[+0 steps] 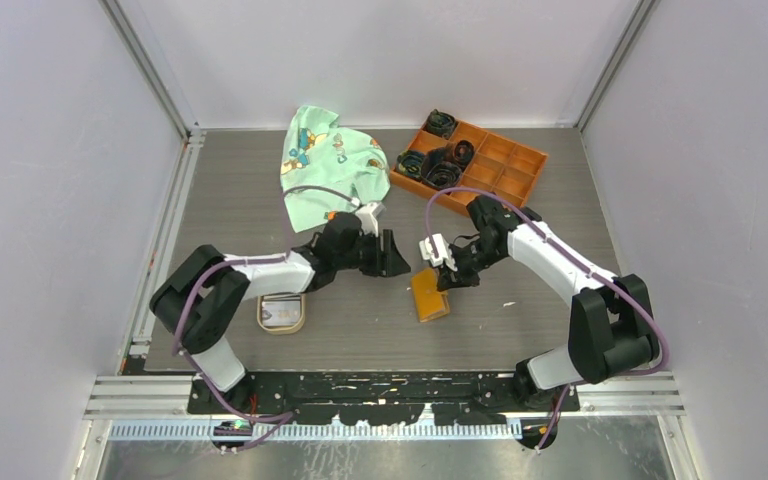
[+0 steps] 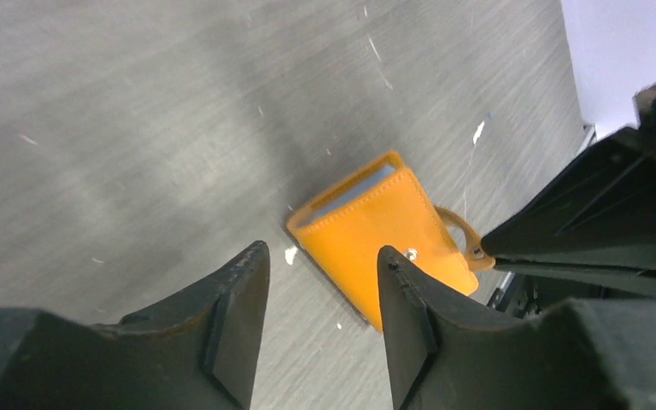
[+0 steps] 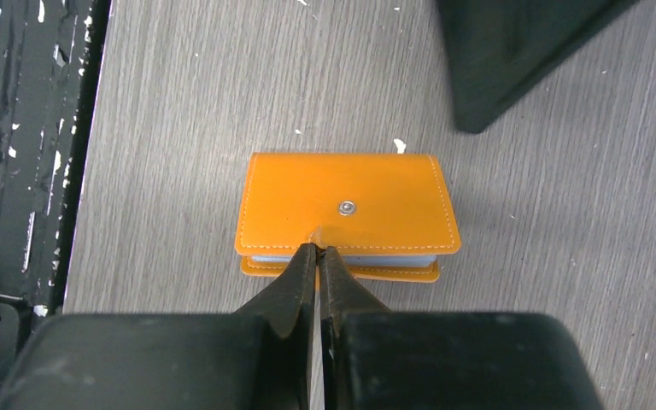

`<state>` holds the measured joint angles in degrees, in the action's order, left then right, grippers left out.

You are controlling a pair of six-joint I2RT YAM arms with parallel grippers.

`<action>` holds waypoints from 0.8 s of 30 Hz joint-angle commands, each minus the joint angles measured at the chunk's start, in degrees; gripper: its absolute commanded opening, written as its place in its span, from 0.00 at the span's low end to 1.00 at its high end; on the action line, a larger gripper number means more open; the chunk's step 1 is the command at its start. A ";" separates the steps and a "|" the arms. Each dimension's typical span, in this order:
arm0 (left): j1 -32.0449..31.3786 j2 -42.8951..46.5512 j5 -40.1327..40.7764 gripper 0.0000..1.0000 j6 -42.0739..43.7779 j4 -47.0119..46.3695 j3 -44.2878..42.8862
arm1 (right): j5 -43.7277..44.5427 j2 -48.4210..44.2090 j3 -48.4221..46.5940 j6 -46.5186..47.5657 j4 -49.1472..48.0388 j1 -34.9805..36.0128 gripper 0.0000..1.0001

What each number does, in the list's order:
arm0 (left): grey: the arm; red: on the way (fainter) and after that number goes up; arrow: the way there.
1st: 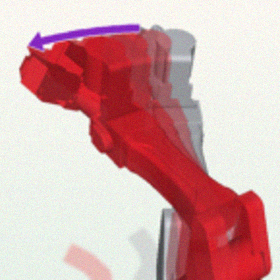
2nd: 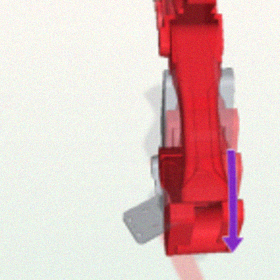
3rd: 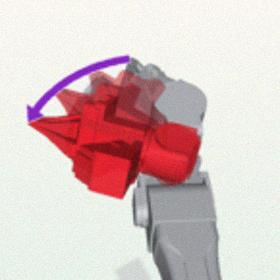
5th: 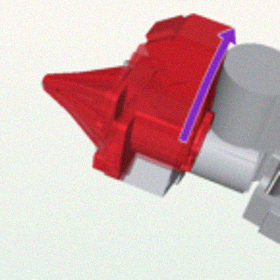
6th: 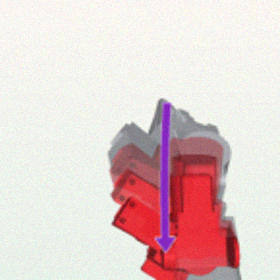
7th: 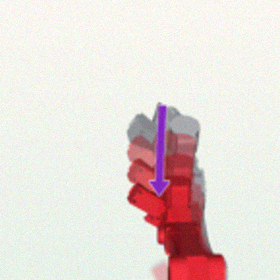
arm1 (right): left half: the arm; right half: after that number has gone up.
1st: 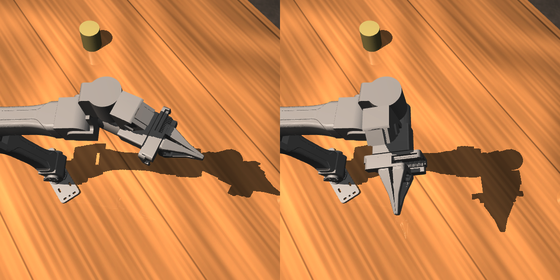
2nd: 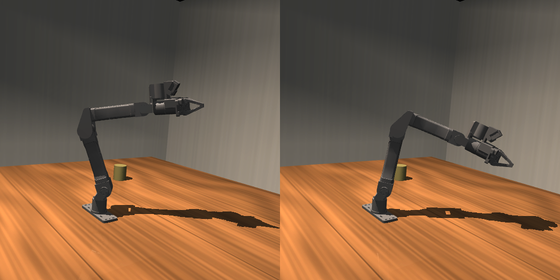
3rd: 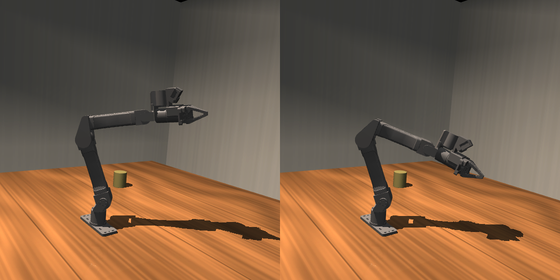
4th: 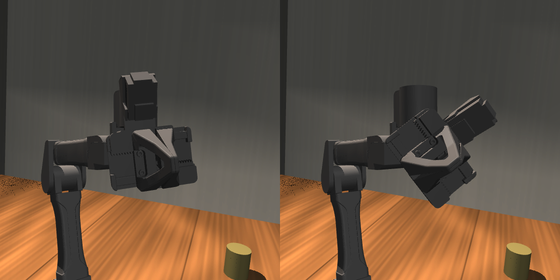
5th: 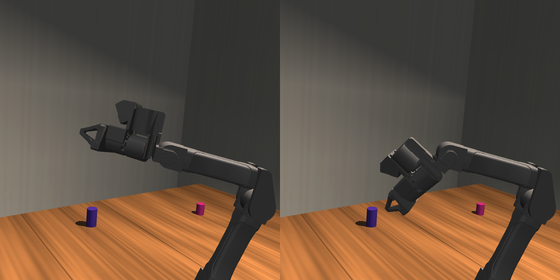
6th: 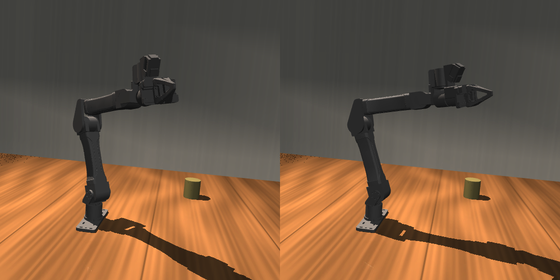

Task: Put the credit cards into the card holder
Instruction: Open the card holder at the center of the board.

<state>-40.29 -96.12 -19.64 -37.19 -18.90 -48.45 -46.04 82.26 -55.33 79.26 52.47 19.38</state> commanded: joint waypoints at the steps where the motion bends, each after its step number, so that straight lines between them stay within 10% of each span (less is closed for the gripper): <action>1: -5.01 -0.98 3.86 0.52 -8.89 -7.64 1.47 | -5.19 -1.68 -0.08 -0.79 -1.19 -0.20 0.01; 10: -6.20 -3.18 8.21 0.66 -20.67 -24.71 11.04 | -8.41 -1.81 -0.12 1.57 1.26 -0.17 0.01; 24: -6.92 0.19 10.68 0.71 -25.55 -26.02 14.10 | -9.12 -2.55 -0.04 2.64 1.73 0.01 0.01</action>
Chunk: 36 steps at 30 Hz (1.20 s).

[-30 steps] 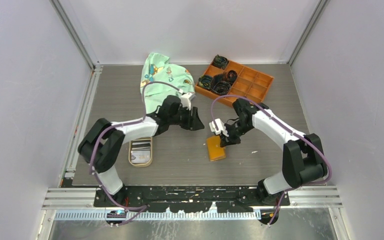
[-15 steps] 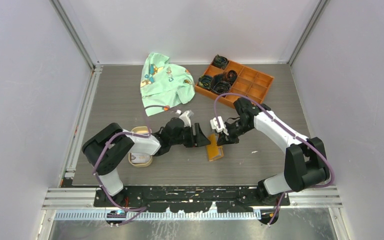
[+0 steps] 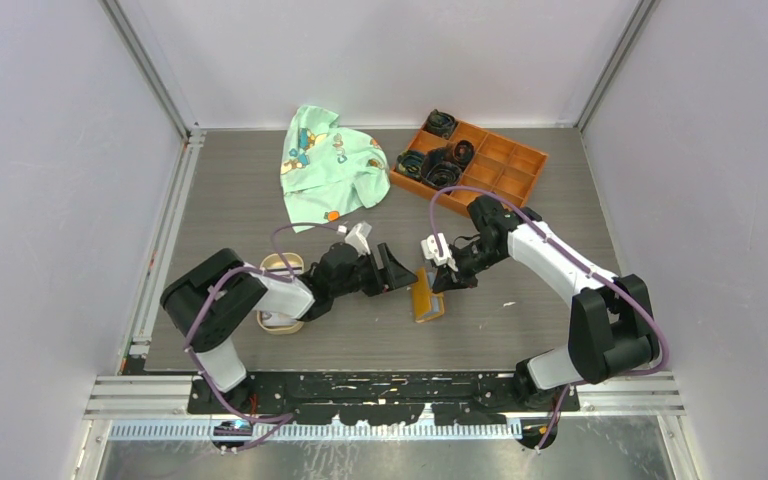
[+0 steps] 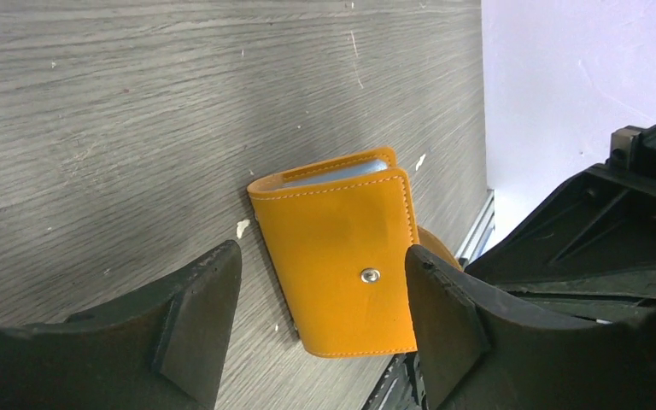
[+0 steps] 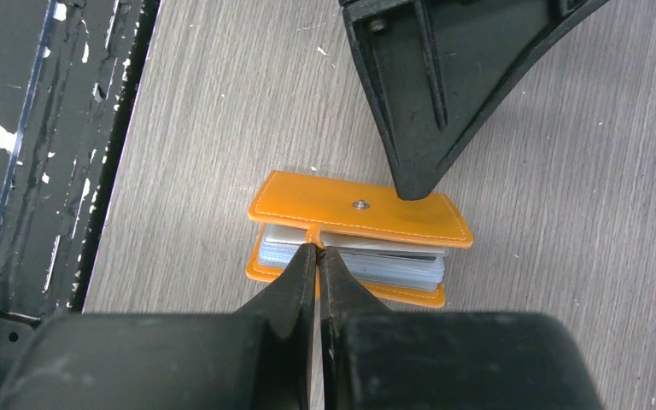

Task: Put the credit cards into the card holder
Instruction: Open the card holder at the center of the board.

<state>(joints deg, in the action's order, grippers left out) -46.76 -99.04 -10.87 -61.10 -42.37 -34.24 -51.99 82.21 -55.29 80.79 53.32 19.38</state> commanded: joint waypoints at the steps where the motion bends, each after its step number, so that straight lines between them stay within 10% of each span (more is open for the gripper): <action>1: -0.68 3.65 2.66 0.71 -1.41 -0.76 -0.40 | -3.27 -2.65 -0.08 1.11 0.90 0.01 0.01; 15: -7.70 10.84 20.32 0.73 4.19 33.63 -11.95 | -2.98 -2.60 -0.08 1.21 0.89 0.75 0.01; 36: -9.75 7.09 24.39 0.54 13.36 46.32 -19.04 | -1.43 -3.11 -0.17 1.34 0.71 0.71 0.01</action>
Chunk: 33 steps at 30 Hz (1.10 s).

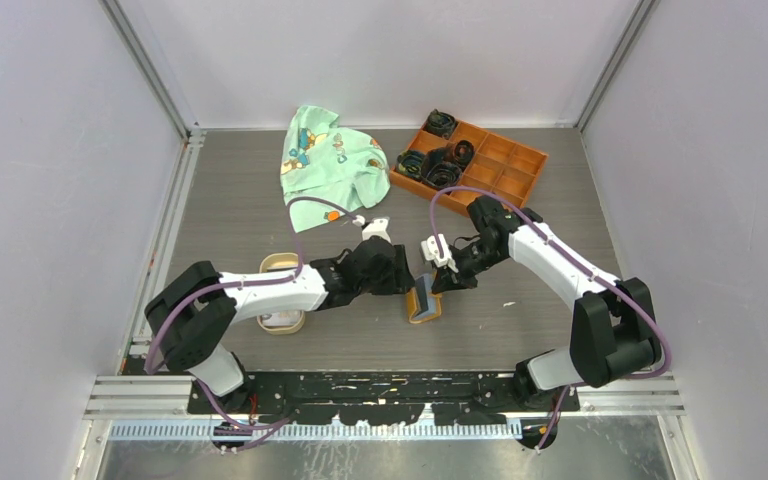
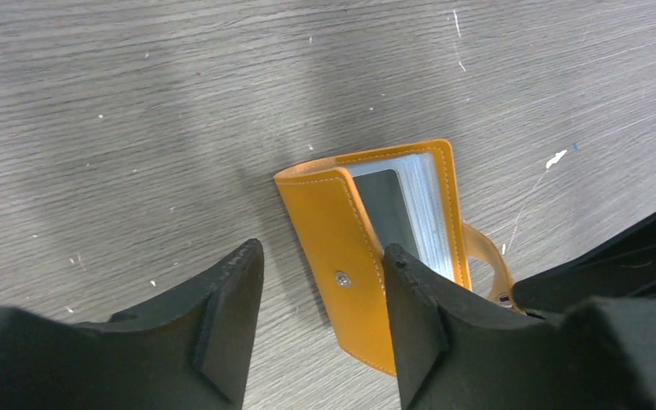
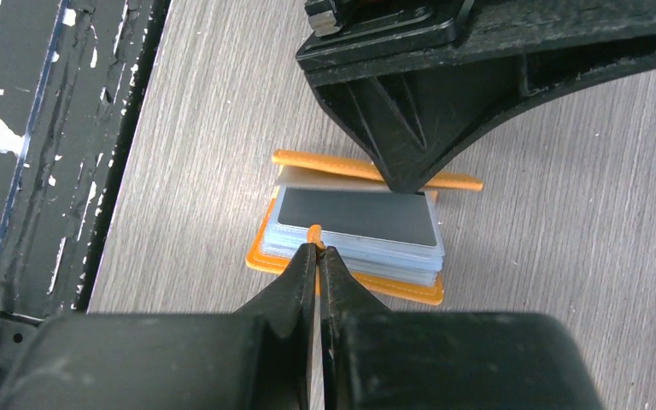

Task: Put the credit cards into the card holder
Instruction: Open the card holder at the center of the board.

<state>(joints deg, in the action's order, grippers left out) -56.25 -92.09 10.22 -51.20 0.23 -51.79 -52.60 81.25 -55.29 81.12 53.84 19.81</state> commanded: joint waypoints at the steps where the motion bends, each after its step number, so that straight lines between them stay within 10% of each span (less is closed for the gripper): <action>1: -0.26 0.28 3.51 0.51 3.66 4.02 -1.27 | -0.45 -2.15 -0.15 1.00 0.15 0.25 0.01; 14: 0.76 -0.10 1.45 0.01 4.71 0.34 2.97 | 11.25 1.63 -0.88 2.56 1.85 -0.06 0.01; 26: 1.19 3.00 2.11 0.00 1.00 -14.16 12.22 | 19.50 1.19 -0.50 -4.20 -1.94 -2.86 0.25; 33: 1.07 5.01 2.53 0.00 -0.63 -19.79 16.00 | 5.93 -7.20 1.82 -20.25 -8.25 -5.28 0.40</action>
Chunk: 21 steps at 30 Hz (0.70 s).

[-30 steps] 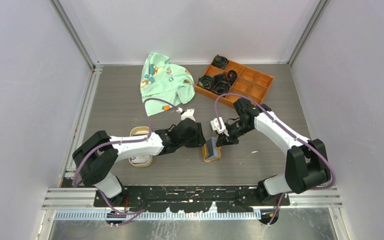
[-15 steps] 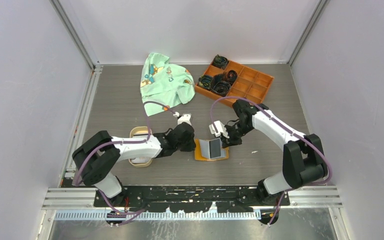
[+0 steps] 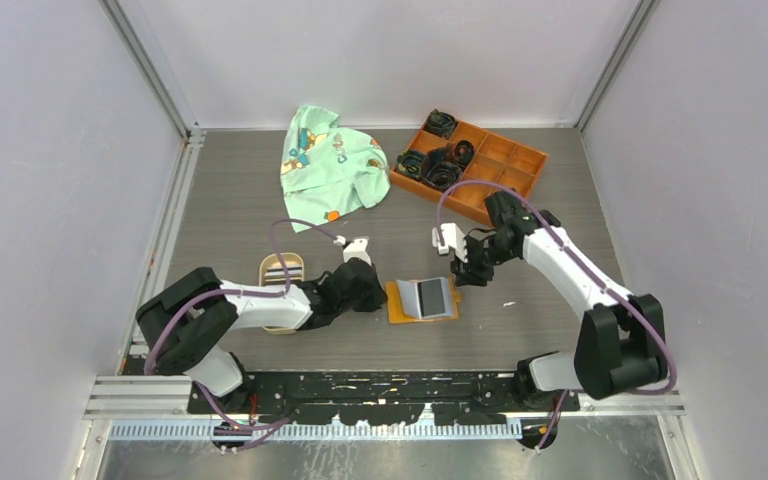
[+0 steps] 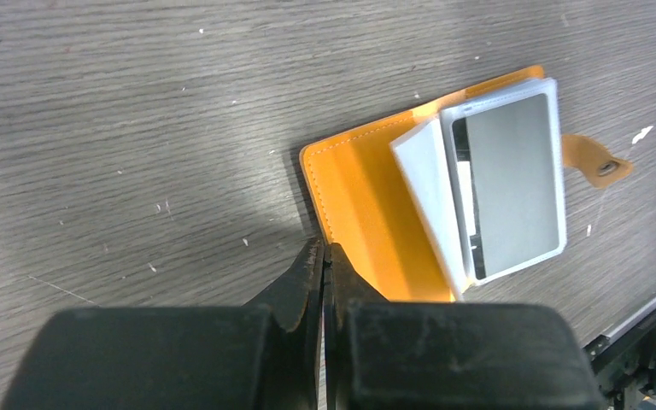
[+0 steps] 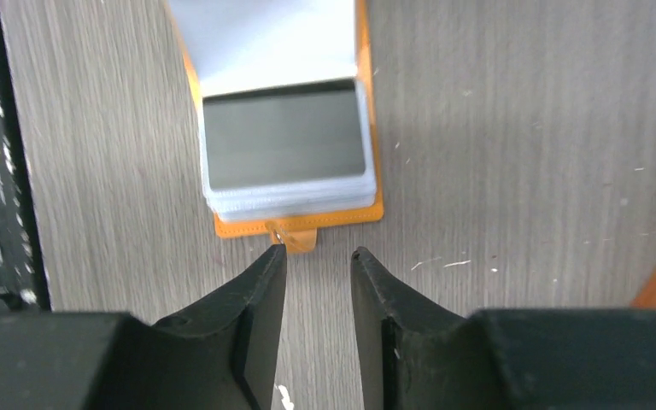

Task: Put the credit cards into the card holder
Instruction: Open the card holder at the center of the board.

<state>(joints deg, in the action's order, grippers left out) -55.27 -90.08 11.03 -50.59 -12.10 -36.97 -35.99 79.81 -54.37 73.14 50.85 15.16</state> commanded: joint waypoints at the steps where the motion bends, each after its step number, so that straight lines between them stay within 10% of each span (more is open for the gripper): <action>1: 0.02 3.08 1.70 0.00 -1.33 -8.00 1.46 | -13.77 -6.23 1.85 -15.45 -7.39 -0.60 0.40; 21: -2.41 3.36 4.80 0.00 -3.02 -11.04 3.83 | -13.70 1.61 1.46 -29.46 -10.79 2.90 0.35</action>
<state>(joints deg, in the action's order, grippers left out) -56.71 -88.64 12.88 -52.34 -19.05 -34.33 -44.60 83.09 -50.98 54.52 43.00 16.10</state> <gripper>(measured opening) 0.007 0.321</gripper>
